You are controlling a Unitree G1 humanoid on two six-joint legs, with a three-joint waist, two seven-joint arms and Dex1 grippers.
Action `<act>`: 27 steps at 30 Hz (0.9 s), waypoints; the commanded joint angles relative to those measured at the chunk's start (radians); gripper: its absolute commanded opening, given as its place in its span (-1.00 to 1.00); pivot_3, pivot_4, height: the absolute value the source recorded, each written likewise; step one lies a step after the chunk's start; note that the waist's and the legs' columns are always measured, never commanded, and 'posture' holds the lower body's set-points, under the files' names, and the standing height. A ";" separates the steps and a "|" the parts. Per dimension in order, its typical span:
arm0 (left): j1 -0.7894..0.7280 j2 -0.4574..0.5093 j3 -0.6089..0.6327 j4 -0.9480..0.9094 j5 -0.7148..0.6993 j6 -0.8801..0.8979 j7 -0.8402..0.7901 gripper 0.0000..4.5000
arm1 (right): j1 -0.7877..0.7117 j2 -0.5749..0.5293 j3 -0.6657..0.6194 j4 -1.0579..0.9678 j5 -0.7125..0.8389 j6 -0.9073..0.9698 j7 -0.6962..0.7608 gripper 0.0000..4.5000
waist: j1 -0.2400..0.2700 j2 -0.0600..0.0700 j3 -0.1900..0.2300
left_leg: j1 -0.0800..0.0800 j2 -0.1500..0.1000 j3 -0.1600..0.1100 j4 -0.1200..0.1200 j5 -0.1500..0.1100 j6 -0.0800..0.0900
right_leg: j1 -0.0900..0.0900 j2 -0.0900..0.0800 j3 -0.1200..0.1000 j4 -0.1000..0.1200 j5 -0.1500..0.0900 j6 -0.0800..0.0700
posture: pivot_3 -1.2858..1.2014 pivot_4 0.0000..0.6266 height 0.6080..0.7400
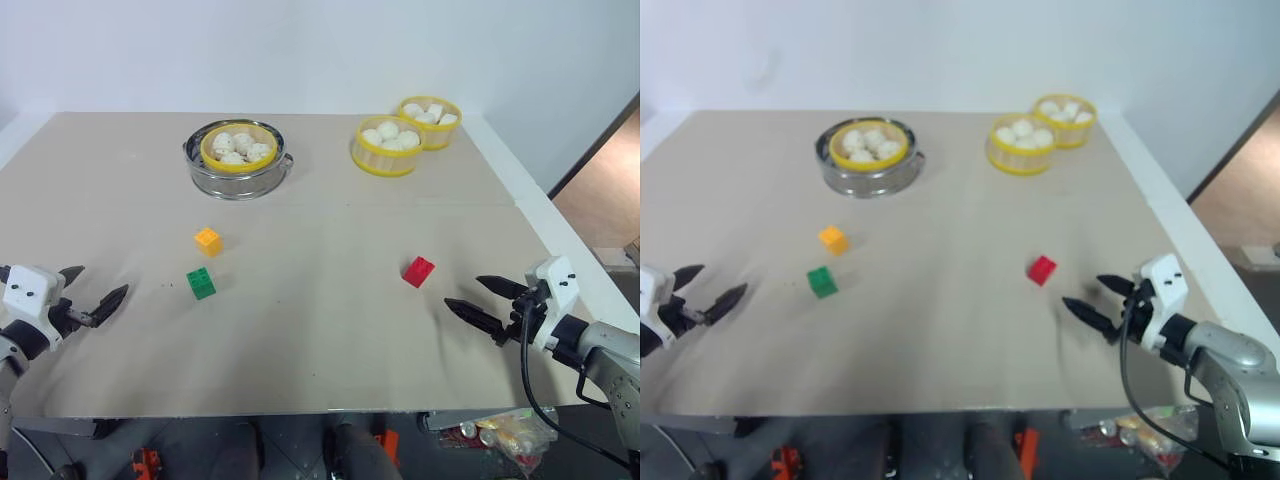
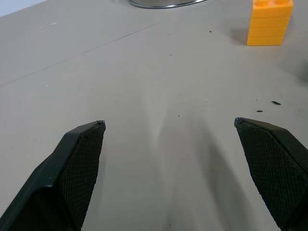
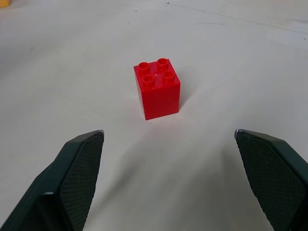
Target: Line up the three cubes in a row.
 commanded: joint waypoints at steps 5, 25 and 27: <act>0.069 0.019 0.061 -0.030 -0.149 0.016 -0.192 0.98 | 0.001 -0.040 -0.039 -0.005 0.039 0.007 0.058 1.00 | -0.001 0.000 0.000 | 0.000 0.000 0.002 0.000 -0.001 -0.001 | 0.000 0.000 0.001 0.000 0.000 0.000 | 0.03 -0.52 1.00; -0.082 0.083 -0.165 -0.552 -0.413 0.349 -0.273 0.98 | -0.155 -0.017 0.030 -0.039 0.001 -0.087 0.005 1.00 | 0.000 0.004 -0.002 | 0.002 -0.001 0.002 0.001 -0.001 -0.001 | 0.003 0.001 0.000 0.000 0.000 0.001 | 0.03 -0.52 1.00; -0.138 0.058 -0.259 -0.590 -0.433 0.397 -0.275 0.98 | -0.187 -0.004 0.074 -0.021 -0.029 -0.098 -0.013 1.00 | 0.000 0.004 -0.002 | 0.003 -0.001 0.003 0.001 -0.001 -0.001 | 0.004 0.001 0.000 0.000 -0.002 0.003 | 0.03 -0.52 1.00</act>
